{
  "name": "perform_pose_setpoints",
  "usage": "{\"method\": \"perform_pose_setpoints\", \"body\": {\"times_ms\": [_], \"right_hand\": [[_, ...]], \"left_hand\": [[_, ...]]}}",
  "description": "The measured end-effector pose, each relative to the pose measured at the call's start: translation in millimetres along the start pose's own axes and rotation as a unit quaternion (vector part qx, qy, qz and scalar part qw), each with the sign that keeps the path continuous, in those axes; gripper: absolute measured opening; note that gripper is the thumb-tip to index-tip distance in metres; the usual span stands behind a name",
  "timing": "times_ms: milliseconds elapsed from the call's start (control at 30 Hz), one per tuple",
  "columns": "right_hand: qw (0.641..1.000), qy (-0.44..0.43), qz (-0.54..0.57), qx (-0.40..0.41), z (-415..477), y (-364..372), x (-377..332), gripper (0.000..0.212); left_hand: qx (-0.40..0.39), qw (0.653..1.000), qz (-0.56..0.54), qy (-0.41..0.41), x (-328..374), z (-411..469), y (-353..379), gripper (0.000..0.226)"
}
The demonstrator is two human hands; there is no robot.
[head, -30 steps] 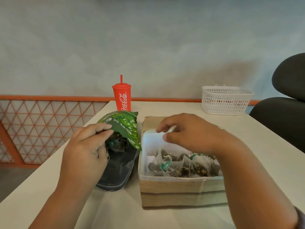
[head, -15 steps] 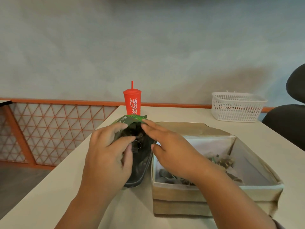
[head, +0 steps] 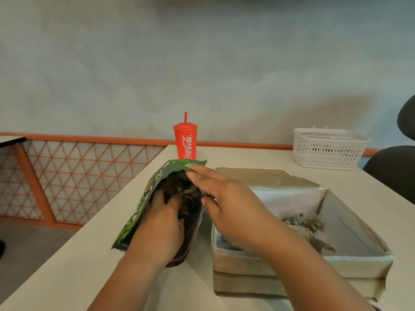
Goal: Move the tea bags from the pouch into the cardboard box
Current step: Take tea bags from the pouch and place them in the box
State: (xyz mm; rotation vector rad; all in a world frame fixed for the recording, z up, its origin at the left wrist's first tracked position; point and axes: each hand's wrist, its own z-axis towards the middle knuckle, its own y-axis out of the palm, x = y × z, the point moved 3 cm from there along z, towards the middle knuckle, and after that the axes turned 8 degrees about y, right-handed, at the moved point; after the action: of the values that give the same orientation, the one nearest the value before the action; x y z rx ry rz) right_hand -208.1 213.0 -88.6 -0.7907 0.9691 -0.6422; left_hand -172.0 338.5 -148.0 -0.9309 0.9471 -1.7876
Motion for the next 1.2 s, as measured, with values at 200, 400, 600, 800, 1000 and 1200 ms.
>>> {"method": "perform_pose_setpoints", "body": {"times_ms": [200, 400, 600, 800, 1000, 1200], "right_hand": [[1.0, -0.008, -0.022, -0.006, -2, 1, -7, 0.053], [0.999, -0.02, -0.03, -0.017, -2, 3, -9, 0.054], [0.999, -0.011, -0.028, -0.021, -1, 5, -8, 0.053], [1.0, -0.008, -0.023, -0.01, 0, 4, -5, 0.051], [1.0, 0.003, -0.01, 0.007, 3, 0, 6, 0.053], [1.0, 0.007, 0.006, 0.023, 3, -5, 12, 0.053]], "left_hand": [[-0.042, 0.998, 0.004, -0.038, -11, 19, 12, 0.064], [-0.064, 0.998, -0.001, -0.016, -14, 28, 23, 0.052], [-0.027, 0.999, -0.011, -0.026, -16, 31, 29, 0.028], [0.011, 0.998, -0.036, -0.058, -19, 28, 22, 0.02], [0.037, 0.999, -0.017, -0.013, -10, 22, 3, 0.024], [0.134, 0.981, -0.065, 0.124, 1, 5, -13, 0.027]]}}
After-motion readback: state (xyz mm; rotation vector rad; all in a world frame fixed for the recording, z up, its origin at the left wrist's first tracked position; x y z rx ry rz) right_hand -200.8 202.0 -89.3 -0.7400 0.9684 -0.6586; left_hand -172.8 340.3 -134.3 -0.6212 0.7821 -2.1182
